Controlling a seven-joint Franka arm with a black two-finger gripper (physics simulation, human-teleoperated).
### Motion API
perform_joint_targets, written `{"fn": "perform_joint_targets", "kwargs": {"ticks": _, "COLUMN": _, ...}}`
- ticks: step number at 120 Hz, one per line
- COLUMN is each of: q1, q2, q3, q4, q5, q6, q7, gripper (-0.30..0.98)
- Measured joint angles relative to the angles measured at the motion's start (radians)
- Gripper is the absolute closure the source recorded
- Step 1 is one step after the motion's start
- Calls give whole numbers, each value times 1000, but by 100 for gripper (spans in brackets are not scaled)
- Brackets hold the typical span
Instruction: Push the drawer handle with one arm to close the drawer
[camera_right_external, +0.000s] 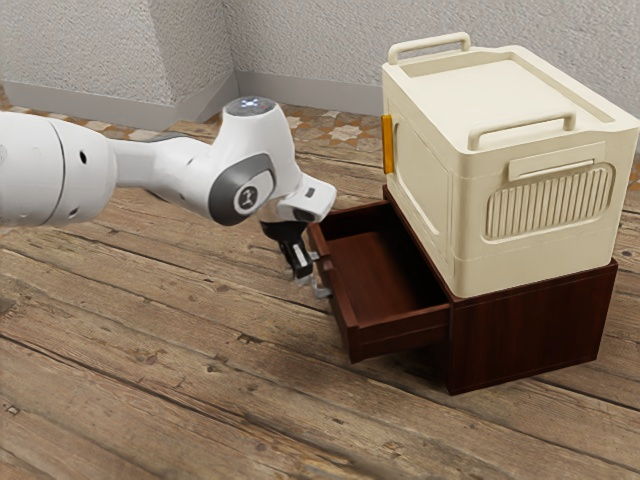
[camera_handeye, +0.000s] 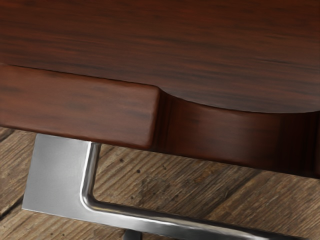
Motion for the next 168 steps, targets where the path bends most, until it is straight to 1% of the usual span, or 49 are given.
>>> {"fn": "perform_joint_targets", "kwargs": {"ticks": 42, "q1": 7, "q2": 114, "q3": -49, "q4": 139, "q5": -35, "q6": 6, "q7": 19, "gripper": 69}}
{"fn": "perform_joint_targets", "kwargs": {"ticks": 79, "q1": 83, "q2": 245, "q3": -159, "q4": 308, "q5": -42, "q6": 10, "q7": 28, "gripper": 69}}
{"fn": "perform_joint_targets", "kwargs": {"ticks": 107, "q1": 108, "q2": 294, "q3": -206, "q4": 354, "q5": -45, "q6": 63, "q7": 34, "gripper": 69}}
{"fn": "perform_joint_targets", "kwargs": {"ticks": 138, "q1": 120, "q2": 323, "q3": -248, "q4": 402, "q5": -42, "q6": 102, "q7": 37, "gripper": 68}}
{"fn": "perform_joint_targets", "kwargs": {"ticks": 155, "q1": 135, "q2": 324, "q3": -257, "q4": 406, "q5": -10, "q6": 123, "q7": 26, "gripper": 67}}
{"fn": "perform_joint_targets", "kwargs": {"ticks": 162, "q1": 133, "q2": 289, "q3": -259, "q4": 366, "q5": -19, "q6": 126, "q7": 27, "gripper": 67}}
{"fn": "perform_joint_targets", "kwargs": {"ticks": 168, "q1": 137, "q2": 187, "q3": -244, "q4": 234, "q5": -48, "q6": 129, "q7": 27, "gripper": 65}}
